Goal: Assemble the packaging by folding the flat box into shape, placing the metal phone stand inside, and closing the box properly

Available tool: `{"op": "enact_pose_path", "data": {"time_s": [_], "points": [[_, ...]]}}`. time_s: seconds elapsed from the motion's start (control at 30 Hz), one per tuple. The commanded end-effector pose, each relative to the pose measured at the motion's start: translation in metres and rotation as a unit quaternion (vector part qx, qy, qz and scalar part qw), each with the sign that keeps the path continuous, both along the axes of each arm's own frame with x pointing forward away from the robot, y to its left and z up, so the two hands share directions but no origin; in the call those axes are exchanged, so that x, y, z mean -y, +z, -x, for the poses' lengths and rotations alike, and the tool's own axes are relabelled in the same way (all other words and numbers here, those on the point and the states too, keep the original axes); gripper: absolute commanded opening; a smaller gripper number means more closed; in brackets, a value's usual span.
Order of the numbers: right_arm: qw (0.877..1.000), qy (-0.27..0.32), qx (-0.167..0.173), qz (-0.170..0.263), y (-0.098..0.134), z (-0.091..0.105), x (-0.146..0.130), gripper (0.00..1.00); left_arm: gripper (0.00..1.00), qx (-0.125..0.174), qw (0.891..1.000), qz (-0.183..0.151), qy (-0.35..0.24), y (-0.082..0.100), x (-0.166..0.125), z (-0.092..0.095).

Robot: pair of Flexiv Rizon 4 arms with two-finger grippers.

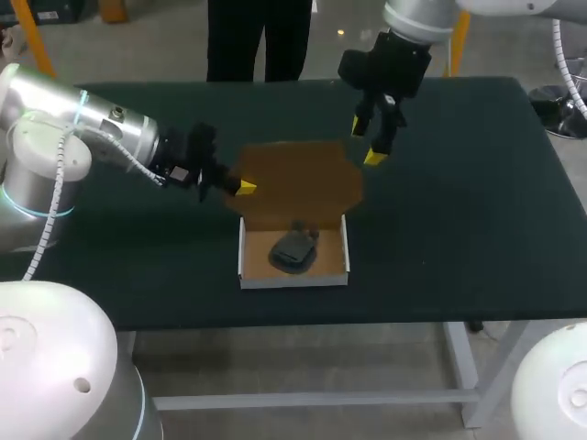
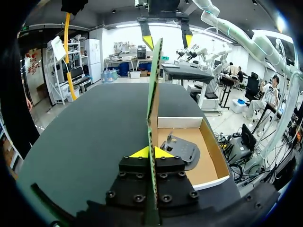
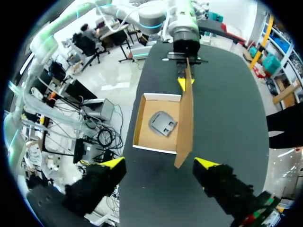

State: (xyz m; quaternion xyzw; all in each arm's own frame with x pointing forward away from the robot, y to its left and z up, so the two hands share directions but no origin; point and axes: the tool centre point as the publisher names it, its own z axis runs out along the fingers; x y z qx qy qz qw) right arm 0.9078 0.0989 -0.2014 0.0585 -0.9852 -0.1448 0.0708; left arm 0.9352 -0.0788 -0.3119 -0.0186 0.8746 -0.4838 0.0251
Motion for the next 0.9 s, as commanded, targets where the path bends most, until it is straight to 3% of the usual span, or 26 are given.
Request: {"op": "enact_pose_path", "data": {"time_s": [0.03, 0.67, 0.9], "points": [[1.0, 0.0, -0.002, 0.002, 0.001, -0.001, -0.001, 1.0, 0.0, 0.012, 1.0, 0.002, 0.004, -0.001, -0.001, 0.006], [1.0, -0.003, 0.0, 0.001, 0.002, -0.003, -0.005, 1.0, 0.0, 0.025, 1.0, -0.001, -0.005, -0.002, -0.002, 0.008], [1.0, -0.023, 0.017, 0.01, 0.006, -0.012, -0.011, 1.0, 0.0, 0.025, 1.0, -0.001, -0.005, -0.002, -0.002, 0.008]]}}
